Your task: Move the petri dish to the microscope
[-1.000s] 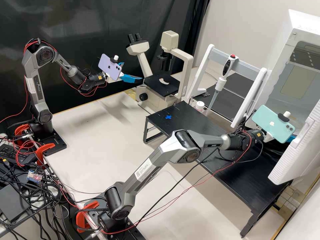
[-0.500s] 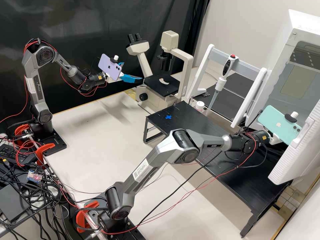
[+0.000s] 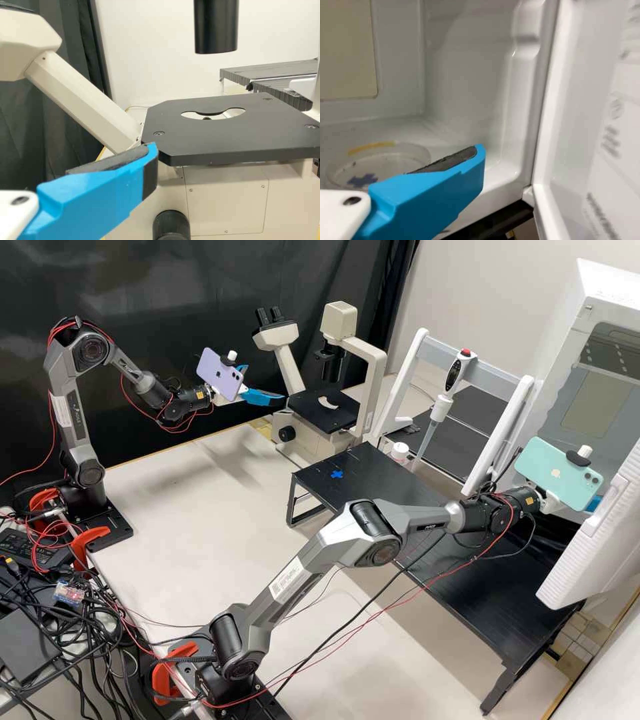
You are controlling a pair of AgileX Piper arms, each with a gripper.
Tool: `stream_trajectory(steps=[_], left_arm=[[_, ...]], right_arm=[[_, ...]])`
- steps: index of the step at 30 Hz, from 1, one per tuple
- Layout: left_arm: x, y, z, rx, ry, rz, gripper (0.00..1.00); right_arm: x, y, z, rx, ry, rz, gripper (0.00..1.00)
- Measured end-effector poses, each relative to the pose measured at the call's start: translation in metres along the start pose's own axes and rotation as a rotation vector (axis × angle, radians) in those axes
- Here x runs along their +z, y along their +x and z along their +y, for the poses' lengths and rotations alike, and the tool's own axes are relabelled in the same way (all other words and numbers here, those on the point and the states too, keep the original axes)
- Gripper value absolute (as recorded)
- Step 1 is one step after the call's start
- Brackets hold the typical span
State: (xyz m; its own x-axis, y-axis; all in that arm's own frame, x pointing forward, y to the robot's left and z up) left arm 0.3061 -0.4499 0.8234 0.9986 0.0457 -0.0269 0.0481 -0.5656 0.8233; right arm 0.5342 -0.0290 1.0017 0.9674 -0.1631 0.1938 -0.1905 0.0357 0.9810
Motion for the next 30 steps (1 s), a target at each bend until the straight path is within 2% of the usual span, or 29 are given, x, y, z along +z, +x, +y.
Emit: stream_trajectory(steps=[6,15,20,30], left_arm=[[0.0,0.0,0.0,0.0,0.0,0.0,1.0],[0.0,0.0,0.0,0.0,0.0,0.0,1.0],[0.0,0.0,0.0,0.0,0.0,0.0,1.0],[0.0,0.0,0.0,0.0,0.0,0.0,1.0]], right_arm=[[0.004,0.008,-0.007,-0.031,0.019,-0.016,1.0],[0.003,0.014,-0.016,-0.047,-0.027,-0.013,1.0],[0.002,0.015,-0.014,-0.043,-0.016,-0.023,1.0],[0.002,0.017,-0.017,-0.044,-0.016,-0.025,1.0]])
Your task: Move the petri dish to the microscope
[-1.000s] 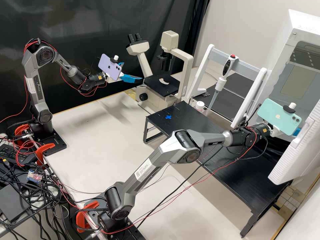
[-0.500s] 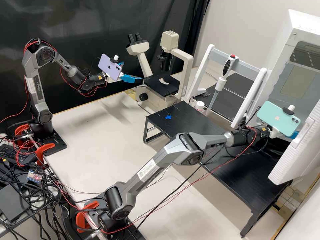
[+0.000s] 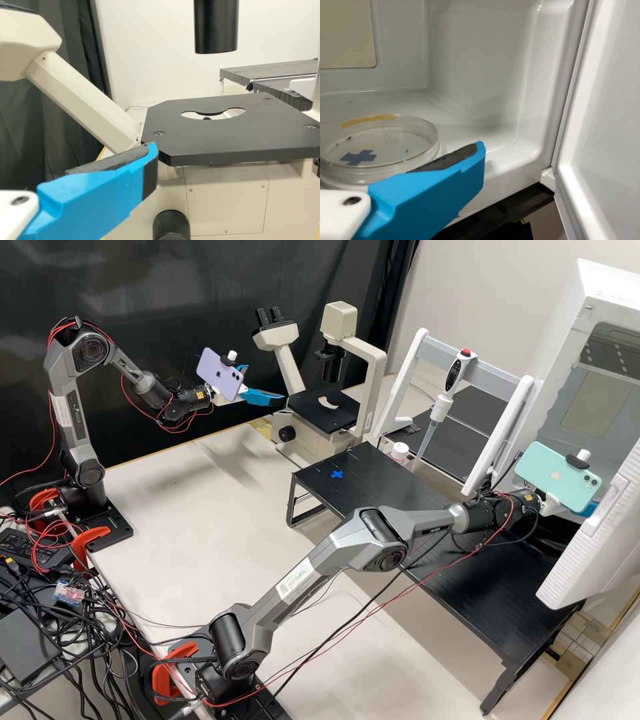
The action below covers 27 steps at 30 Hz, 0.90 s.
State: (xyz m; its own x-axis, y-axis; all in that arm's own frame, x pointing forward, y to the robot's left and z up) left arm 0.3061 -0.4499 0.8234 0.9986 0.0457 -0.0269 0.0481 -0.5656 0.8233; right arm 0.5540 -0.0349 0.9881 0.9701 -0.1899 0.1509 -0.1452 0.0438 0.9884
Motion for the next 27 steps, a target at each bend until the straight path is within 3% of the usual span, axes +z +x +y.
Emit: stream_trajectory(steps=[6,11,21,22,25,27], left_arm=[[0.0,0.0,0.0,0.0,0.0,0.0,1.0],[0.0,0.0,0.0,0.0,0.0,0.0,1.0],[0.0,0.0,0.0,0.0,0.0,0.0,1.0],[0.0,0.0,0.0,0.0,0.0,0.0,1.0],[0.0,0.0,0.0,0.0,0.0,0.0,1.0],[0.0,0.0,0.0,0.0,0.0,0.0,1.0]], right_arm=[[0.001,0.005,-0.003,0.006,-0.001,0.003,1.0],[0.001,0.01,-0.005,0.015,0.033,-0.006,1.0],[0.002,0.016,-0.005,0.031,0.041,-0.032,1.0],[0.002,0.017,-0.006,0.027,0.042,-0.035,0.0],[0.002,0.018,-0.005,0.019,0.037,-0.038,0.0],[0.001,0.019,-0.006,0.009,0.052,-0.039,0.0]])
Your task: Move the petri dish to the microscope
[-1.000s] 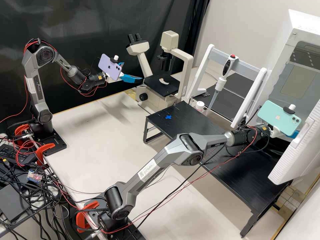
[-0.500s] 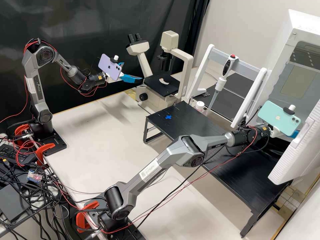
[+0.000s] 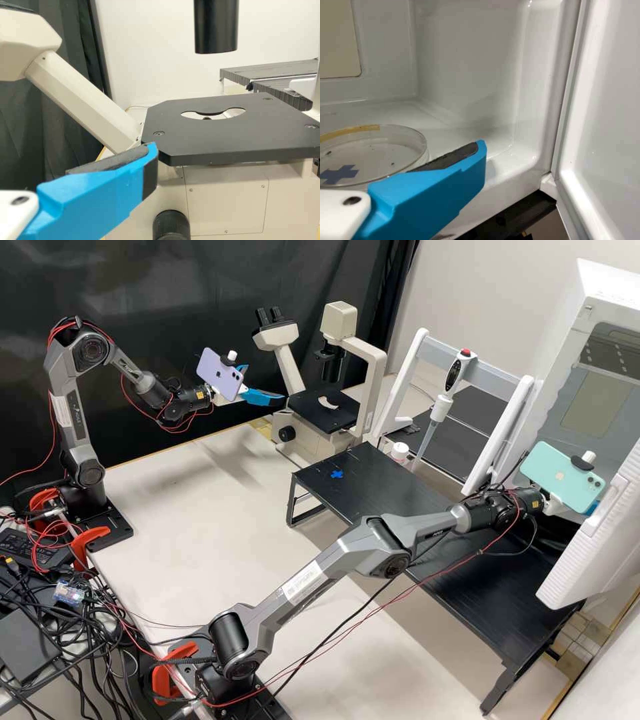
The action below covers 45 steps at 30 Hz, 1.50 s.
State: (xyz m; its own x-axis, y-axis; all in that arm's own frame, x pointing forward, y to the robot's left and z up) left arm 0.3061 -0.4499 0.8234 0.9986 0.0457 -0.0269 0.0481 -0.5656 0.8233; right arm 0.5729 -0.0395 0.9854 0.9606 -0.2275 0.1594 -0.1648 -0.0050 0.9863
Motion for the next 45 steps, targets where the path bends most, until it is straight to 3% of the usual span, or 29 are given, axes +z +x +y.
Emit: stream_trajectory(steps=[8,12,45], left_arm=[[0.0,0.0,0.0,0.0,0.0,0.0,1.0],[0.0,0.0,0.0,0.0,0.0,0.0,1.0],[0.0,0.0,0.0,0.0,0.0,0.0,1.0]], right_arm=[[-0.0035,-0.0002,0.0008,-0.054,0.005,0.002,0.0],[-0.0048,-0.0007,0.0035,-0.052,0.025,0.007,0.0],[-0.0036,0.0002,0.0029,-0.065,0.024,0.004,0.0]])
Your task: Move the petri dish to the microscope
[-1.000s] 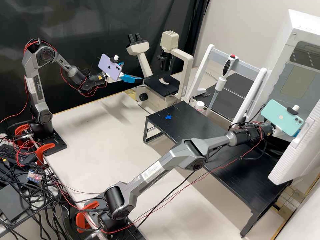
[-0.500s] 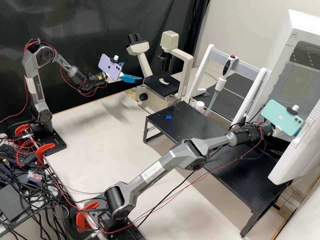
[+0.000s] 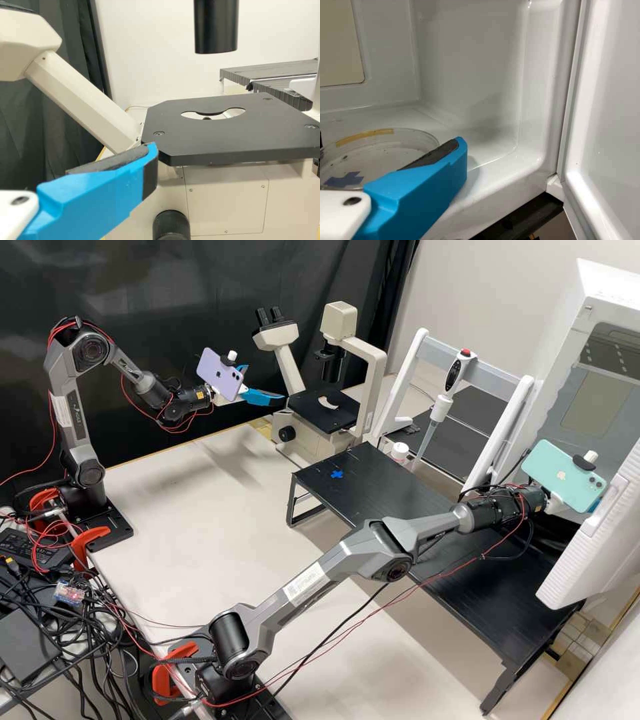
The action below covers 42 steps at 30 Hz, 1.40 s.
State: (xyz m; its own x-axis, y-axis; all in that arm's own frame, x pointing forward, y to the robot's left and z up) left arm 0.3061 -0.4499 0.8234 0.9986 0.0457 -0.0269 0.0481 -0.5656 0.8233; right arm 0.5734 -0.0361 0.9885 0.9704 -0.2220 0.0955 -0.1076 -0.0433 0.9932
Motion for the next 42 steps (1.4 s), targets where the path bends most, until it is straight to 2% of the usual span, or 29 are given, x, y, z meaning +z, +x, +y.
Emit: stream_trajectory(steps=[15,17,19,24,25,27,28,29,30,31,36,37,41,42], left_arm=[[0.0,0.0,0.0,0.0,0.0,0.0,1.0],[0.0,0.0,0.0,0.0,0.0,0.0,1.0],[0.0,0.0,0.0,0.0,0.0,0.0,1.0],[0.0,0.0,0.0,0.0,0.0,0.0,1.0],[0.0,0.0,0.0,0.0,0.0,0.0,1.0],[0.0,0.0,0.0,0.0,0.0,0.0,1.0],[0.0,0.0,0.0,0.0,0.0,0.0,1.0],[0.0,0.0,0.0,0.0,0.0,0.0,1.0],[0.0,0.0,0.0,0.0,0.0,0.0,1.0],[0.0,0.0,0.0,0.0,0.0,0.0,1.0],[0.0,0.0,0.0,0.0,0.0,0.0,1.0],[0.0,0.0,0.0,0.0,0.0,0.0,1.0],[0.0,0.0,0.0,0.0,0.0,0.0,1.0],[0.0,0.0,0.0,0.0,0.0,0.0,1.0]], right_arm=[[0.005,0.001,-0.005,-0.014,0.003,-0.015,0.0],[0.006,0.0,-0.005,-0.017,0.03,-0.018,0.0],[0.007,-0.003,-0.003,-0.011,0.041,-0.019,0.0],[0.006,-0.009,0.002,-0.019,0.046,-0.021,0.0],[0.006,-0.011,0.004,-0.016,0.035,-0.02,0.0],[0.007,-0.014,0.006,-0.008,0.039,-0.018,0.0],[0.006,-0.016,0.008,-0.006,0.052,-0.015,0.0],[0.006,-0.017,0.01,-0.006,0.039,-0.014,0.0],[0.006,-0.019,0.011,-0.005,0.048,-0.013,0.0],[0.006,-0.02,0.011,-0.008,0.035,-0.012,0.0],[0.005,-0.027,0.015,-0.003,0.041,-0.007,0.0],[0.004,-0.029,0.017,0.001,0.053,-0.005,0.0],[0.005,-0.038,0.022,-0.006,0.035,-0.004,0.0],[0.002,-0.041,0.026,-0.002,0.041,0.004,0.0]])
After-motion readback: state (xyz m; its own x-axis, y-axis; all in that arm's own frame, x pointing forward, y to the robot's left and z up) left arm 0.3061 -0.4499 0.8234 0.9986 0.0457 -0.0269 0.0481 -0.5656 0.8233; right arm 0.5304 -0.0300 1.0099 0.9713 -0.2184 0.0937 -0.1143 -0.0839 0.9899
